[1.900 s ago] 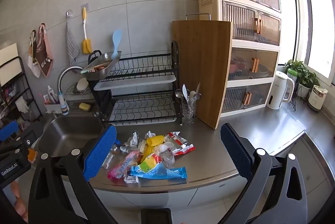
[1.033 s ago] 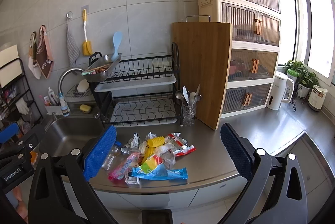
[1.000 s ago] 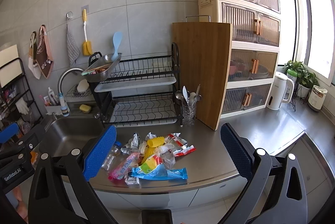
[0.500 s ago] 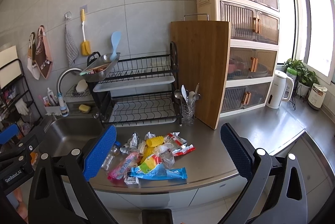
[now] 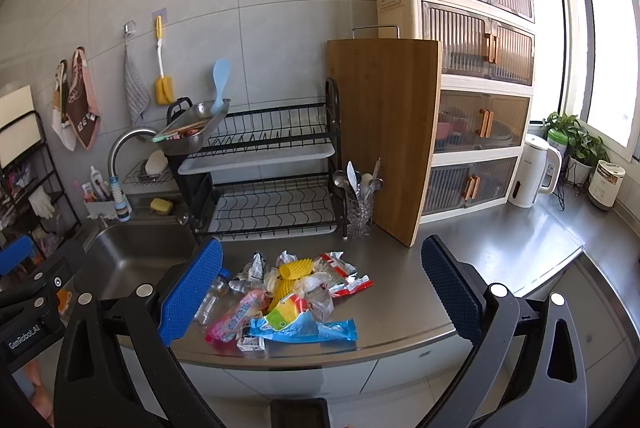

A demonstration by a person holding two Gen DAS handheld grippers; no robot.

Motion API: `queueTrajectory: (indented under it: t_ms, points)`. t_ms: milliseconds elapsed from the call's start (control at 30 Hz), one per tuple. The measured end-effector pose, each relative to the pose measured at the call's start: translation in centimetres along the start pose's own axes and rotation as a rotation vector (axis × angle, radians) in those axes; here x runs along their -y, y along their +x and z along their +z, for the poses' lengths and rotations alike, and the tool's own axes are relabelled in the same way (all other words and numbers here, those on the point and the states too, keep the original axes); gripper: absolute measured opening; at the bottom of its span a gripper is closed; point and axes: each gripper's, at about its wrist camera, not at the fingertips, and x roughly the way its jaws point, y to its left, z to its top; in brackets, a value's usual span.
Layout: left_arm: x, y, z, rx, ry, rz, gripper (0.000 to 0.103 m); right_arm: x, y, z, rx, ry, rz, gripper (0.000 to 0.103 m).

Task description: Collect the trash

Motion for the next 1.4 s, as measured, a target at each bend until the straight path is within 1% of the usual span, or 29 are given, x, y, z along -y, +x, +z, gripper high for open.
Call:
queueTrajectory:
  t_ms: [567,733,800,833,900,1000,1067,1167,1200,1267,1333,1400]
  points:
    - [-0.3,0.0,0.0,-0.001,-0.008,0.005,0.095,-0.1,0.1,-0.1,0.002,0.000,0.002,0.100]
    - [-0.4,1.4,-0.7,-0.012,-0.007,-0.005,0.095,-0.4,0.7,-0.7,0.039,-0.034,-0.025,0.100]
    - [-0.5,2.4,-1.2,-0.016,-0.012,-0.003,0.095,-0.3,1.7,-1.1,0.042,-0.027,-0.066,0.100]
    - [-0.5,3.0,-1.4,-0.017,-0.005,0.000,0.095,-0.1,2.3,-1.2,0.039,-0.011,-0.072,0.100]
    - [-0.4,4.6,-2.0,-0.027,0.005,-0.002,0.095,0.5,4.0,-1.7,0.021,0.017,-0.042,0.100]
    - [-0.4,7.6,-3.2,-0.068,0.027,-0.008,0.095,1.3,6.7,-2.7,-0.001,0.039,-0.045,0.100]
    - [-0.8,9.7,-4.0,-0.097,0.031,-0.012,0.095,1.4,8.4,-3.4,-0.008,0.025,-0.053,0.100]
    - [-1.9,12.8,-5.3,-0.141,0.000,-0.026,0.094,1.3,10.9,-4.5,-0.026,-0.005,-0.052,0.100]
    - [-2.3,13.8,-5.7,-0.158,-0.008,-0.028,0.093,1.3,11.8,-4.9,-0.042,-0.014,-0.051,0.100]
    - [-2.9,15.9,-6.6,-0.196,-0.008,-0.022,0.087,1.2,13.8,-5.7,-0.090,-0.022,-0.027,0.100]
    - [-3.3,17.8,-7.6,-0.230,-0.002,-0.017,0.085,0.9,15.9,-6.7,-0.157,-0.024,0.006,0.099]
    - [-3.7,19.6,-8.5,-0.272,0.004,-0.018,0.085,0.5,18.0,-7.8,-0.226,-0.028,0.039,0.098]
